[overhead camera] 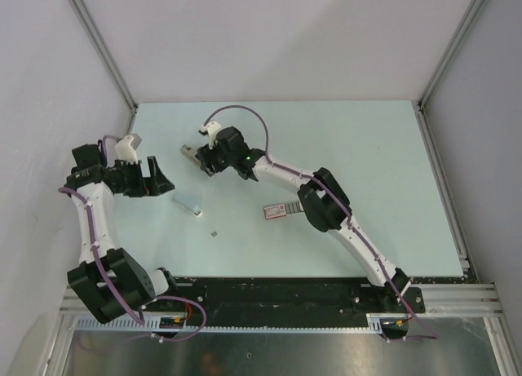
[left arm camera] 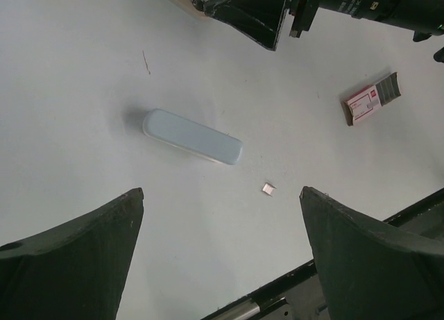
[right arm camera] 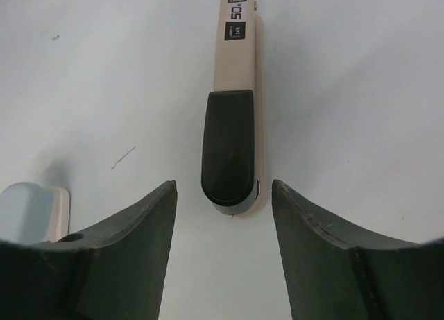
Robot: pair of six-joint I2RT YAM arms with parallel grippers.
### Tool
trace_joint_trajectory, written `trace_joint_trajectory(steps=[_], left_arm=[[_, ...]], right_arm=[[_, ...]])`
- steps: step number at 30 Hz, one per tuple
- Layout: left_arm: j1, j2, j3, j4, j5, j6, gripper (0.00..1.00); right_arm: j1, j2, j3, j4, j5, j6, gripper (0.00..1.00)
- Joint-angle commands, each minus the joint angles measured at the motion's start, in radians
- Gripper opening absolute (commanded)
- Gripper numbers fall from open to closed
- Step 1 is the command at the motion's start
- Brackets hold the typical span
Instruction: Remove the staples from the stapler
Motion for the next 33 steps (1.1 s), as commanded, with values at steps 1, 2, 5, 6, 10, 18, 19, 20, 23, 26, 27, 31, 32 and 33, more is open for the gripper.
trace_joint_trajectory(steps=[1, 2, 5, 6, 10, 18, 19, 20, 23, 26, 27, 31, 32, 33], left_arm=[[0.006, -0.002, 0.021, 0.028, 0.029, 0.013, 0.99], [0.006, -0.002, 0.020, 0.029, 0.027, 0.013, 1.00], [0.006, -0.008, 0.018, 0.032, 0.023, 0.014, 0.99], [0.005, -0.010, 0.017, 0.032, 0.022, 0.015, 0.99], [0.006, -0.021, 0.011, 0.031, 0.012, 0.019, 0.99], [0.006, -0.055, -0.012, 0.031, -0.003, 0.026, 0.99], [0.005, -0.059, -0.016, 0.031, -0.004, 0.027, 0.99], [0.006, -0.063, -0.021, 0.031, -0.006, 0.028, 0.99], [0.006, -0.073, -0.032, 0.032, -0.014, 0.028, 0.99], [0.005, -0.091, -0.041, 0.032, -0.016, 0.026, 0.99], [0.005, -0.100, -0.043, 0.031, -0.015, 0.027, 1.00], [0.003, -0.134, -0.055, 0.032, -0.019, 0.025, 1.00], [0.000, -0.143, -0.060, 0.031, -0.020, 0.025, 1.00], [-0.002, -0.152, -0.063, 0.031, -0.022, 0.026, 0.99]], right_arm=[[0.015, 0.033, 0.079, 0.047, 0.030, -0.015, 0.59], [0.015, 0.039, 0.093, 0.042, 0.032, -0.015, 0.57], [0.017, 0.053, 0.110, 0.034, 0.039, -0.012, 0.51], [0.018, 0.052, 0.108, 0.037, 0.043, -0.012, 0.47], [0.023, 0.046, 0.096, 0.053, 0.060, -0.013, 0.30], [0.026, -0.032, 0.002, 0.039, 0.134, -0.010, 0.01], [0.026, -0.064, -0.043, 0.043, 0.157, -0.011, 0.00], [0.027, -0.099, -0.101, 0.052, 0.180, -0.012, 0.00], [0.031, -0.231, -0.292, 0.094, 0.237, -0.011, 0.00], [0.034, -0.352, -0.471, 0.109, 0.276, 0.003, 0.00], [0.037, -0.389, -0.528, 0.111, 0.288, 0.010, 0.00], [0.059, -0.508, -0.716, 0.099, 0.338, 0.037, 0.00], [0.067, -0.529, -0.741, 0.089, 0.349, 0.046, 0.00], [0.076, -0.544, -0.759, 0.068, 0.359, 0.054, 0.00]])
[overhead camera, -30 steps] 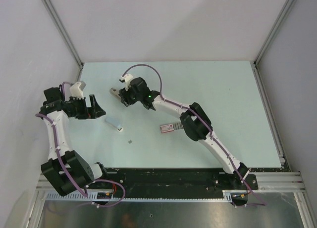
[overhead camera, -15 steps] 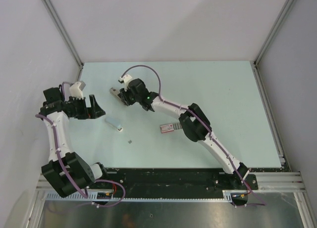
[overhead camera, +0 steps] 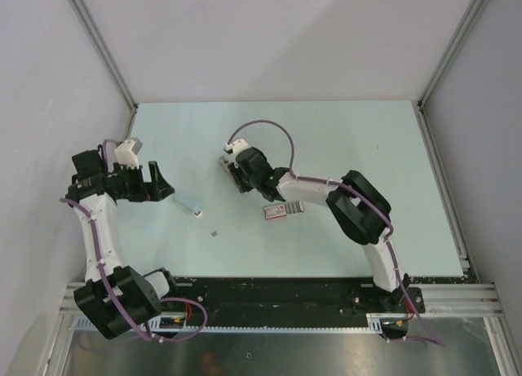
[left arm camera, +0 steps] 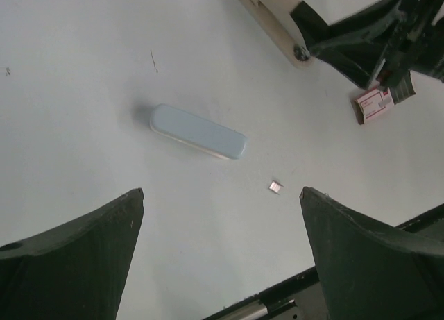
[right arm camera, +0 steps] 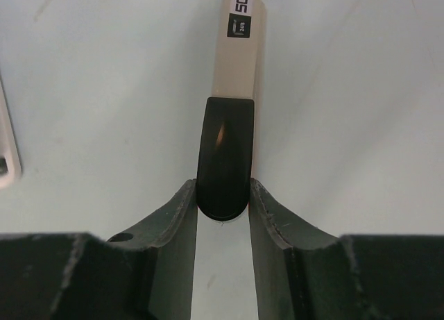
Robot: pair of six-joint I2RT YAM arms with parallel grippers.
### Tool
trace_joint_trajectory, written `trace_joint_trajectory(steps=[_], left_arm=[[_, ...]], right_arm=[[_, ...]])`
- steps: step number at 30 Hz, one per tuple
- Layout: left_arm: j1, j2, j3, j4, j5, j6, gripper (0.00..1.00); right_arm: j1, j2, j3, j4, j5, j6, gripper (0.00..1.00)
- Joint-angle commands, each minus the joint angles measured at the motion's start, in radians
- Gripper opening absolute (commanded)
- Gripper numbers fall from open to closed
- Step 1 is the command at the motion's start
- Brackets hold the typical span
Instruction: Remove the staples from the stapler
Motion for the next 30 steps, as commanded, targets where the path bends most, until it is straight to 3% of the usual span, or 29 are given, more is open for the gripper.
trace_joint_trajectory(steps=[1, 6, 11, 16, 30], left_arm=[[-0.003, -0.068, -0.018, 0.012, 0.007, 0.023, 1.00], [-0.005, -0.115, -0.033, 0.012, -0.005, 0.022, 0.99], [-0.007, -0.166, -0.045, 0.011, 0.002, 0.028, 1.00], [-0.010, -0.192, -0.057, 0.009, 0.024, 0.029, 0.99], [-0.031, -0.189, -0.063, 0.009, 0.014, 0.030, 0.99]], right_arm=[[0.040, -0.117, -0.094, -0.043, 0.098, 0.040, 0.00], [0.066, -0.145, -0.102, -0.075, 0.126, 0.054, 0.03], [0.063, -0.146, -0.071, -0.111, 0.136, 0.058, 0.35], [0.049, -0.095, 0.008, -0.173, 0.134, 0.053, 0.49], [0.028, -0.024, 0.085, -0.197, 0.093, 0.064, 0.47]])
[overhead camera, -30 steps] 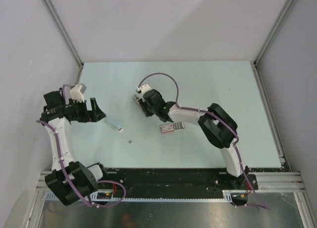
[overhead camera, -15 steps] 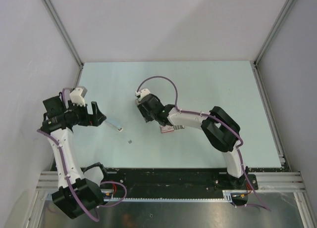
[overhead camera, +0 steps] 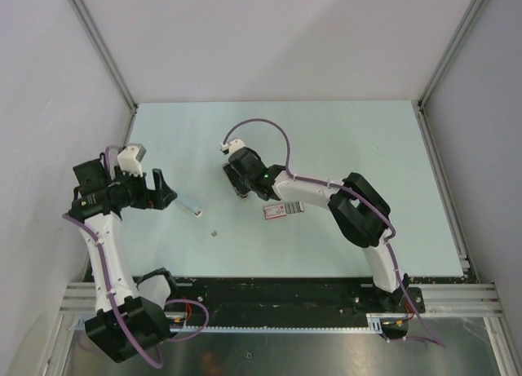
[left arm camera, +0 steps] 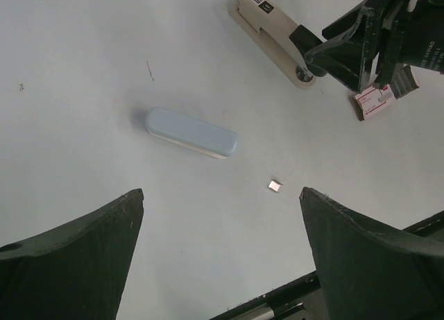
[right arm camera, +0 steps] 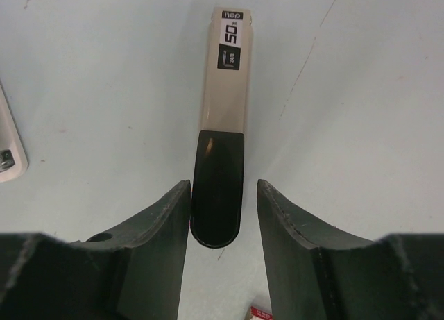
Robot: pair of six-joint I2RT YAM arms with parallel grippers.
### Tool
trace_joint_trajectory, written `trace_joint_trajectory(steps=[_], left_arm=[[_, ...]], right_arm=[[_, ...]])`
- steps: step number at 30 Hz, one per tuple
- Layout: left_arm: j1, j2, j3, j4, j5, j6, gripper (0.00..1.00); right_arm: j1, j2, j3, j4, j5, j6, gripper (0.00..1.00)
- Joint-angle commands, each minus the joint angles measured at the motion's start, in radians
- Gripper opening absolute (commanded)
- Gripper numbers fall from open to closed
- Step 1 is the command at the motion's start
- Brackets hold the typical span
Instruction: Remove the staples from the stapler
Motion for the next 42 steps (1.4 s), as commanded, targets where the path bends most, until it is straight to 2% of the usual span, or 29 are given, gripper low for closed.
trace_joint_trajectory(steps=[1, 5, 7, 13, 16, 18, 24, 32, 38, 42], left_arm=[[-0.012, -0.009, -0.001, 0.006, 0.020, 0.016, 0.99], [-0.018, -0.009, 0.003, 0.006, 0.019, 0.013, 0.99], [-0.022, -0.008, 0.005, 0.006, 0.018, 0.011, 0.99], [-0.064, -0.010, 0.006, 0.007, 0.001, 0.007, 1.00], [-0.137, -0.009, 0.007, 0.008, -0.035, -0.009, 0.99], [-0.189, 0.006, 0.006, 0.014, -0.054, -0.031, 0.98], [-0.316, 0.093, 0.007, 0.089, -0.095, -0.116, 0.92], [-0.504, 0.197, -0.002, 0.218, -0.098, -0.209, 0.90], [-0.657, 0.303, 0.009, 0.268, -0.097, -0.241, 0.84], [-0.695, 0.385, 0.030, 0.281, -0.084, -0.264, 0.82]], right_arm=[[-0.014, 0.029, 0.045, -0.016, -0.018, 0.016, 0.47], [-0.026, 0.041, 0.042, -0.015, -0.034, 0.025, 0.46], [-0.028, 0.041, 0.042, -0.011, -0.037, 0.027, 0.42], [-0.031, 0.051, 0.064, -0.009, -0.053, 0.035, 0.21], [-0.038, 0.051, 0.078, -0.010, -0.076, 0.060, 0.07], [-0.047, 0.035, 0.077, -0.004, -0.096, 0.094, 0.02], [-0.063, -0.092, -0.023, 0.110, -0.087, 0.212, 0.00], [-0.041, -0.232, -0.126, 0.193, -0.002, 0.322, 0.00], [-0.031, -0.284, -0.168, 0.224, 0.025, 0.414, 0.00], [-0.022, -0.275, -0.170, 0.221, 0.047, 0.415, 0.00]])
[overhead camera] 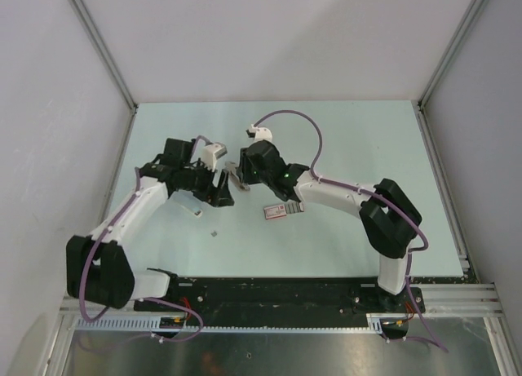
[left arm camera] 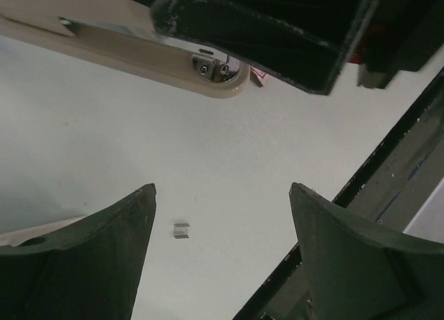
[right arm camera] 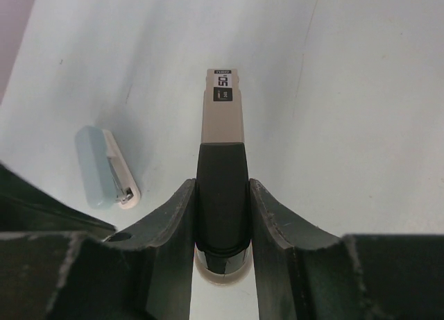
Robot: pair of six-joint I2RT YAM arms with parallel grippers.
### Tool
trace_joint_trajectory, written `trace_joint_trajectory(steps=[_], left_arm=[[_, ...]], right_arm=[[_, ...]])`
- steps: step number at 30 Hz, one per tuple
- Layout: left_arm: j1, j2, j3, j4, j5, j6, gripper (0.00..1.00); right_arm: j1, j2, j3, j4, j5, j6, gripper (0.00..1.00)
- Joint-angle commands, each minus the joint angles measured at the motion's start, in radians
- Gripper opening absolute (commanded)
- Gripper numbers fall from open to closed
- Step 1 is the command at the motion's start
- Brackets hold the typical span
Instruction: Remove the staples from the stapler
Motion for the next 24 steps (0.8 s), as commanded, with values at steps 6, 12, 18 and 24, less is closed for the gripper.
trace_joint_trajectory(steps=[6, 12, 18, 24], left_arm=[[-0.030, 0.083, 0.055, 0.072, 0.024, -0.093, 0.77], [-0.029, 0.075, 0.062, 0.092, 0.036, -0.117, 0.76], [-0.011, 0.033, 0.065, 0.092, 0.056, -0.125, 0.75], [0.023, -0.046, 0.067, 0.089, 0.069, -0.141, 0.75]], right_arm=[[0.014, 0.006, 0.002, 0.063, 0.078, 0.023, 0.00], [0.027, 0.062, 0.002, 0.069, 0.100, 0.001, 0.00], [0.038, 0.097, 0.001, 0.028, 0.104, -0.011, 0.00], [0.038, 0.121, 0.050, -0.081, 0.070, -0.032, 0.00]])
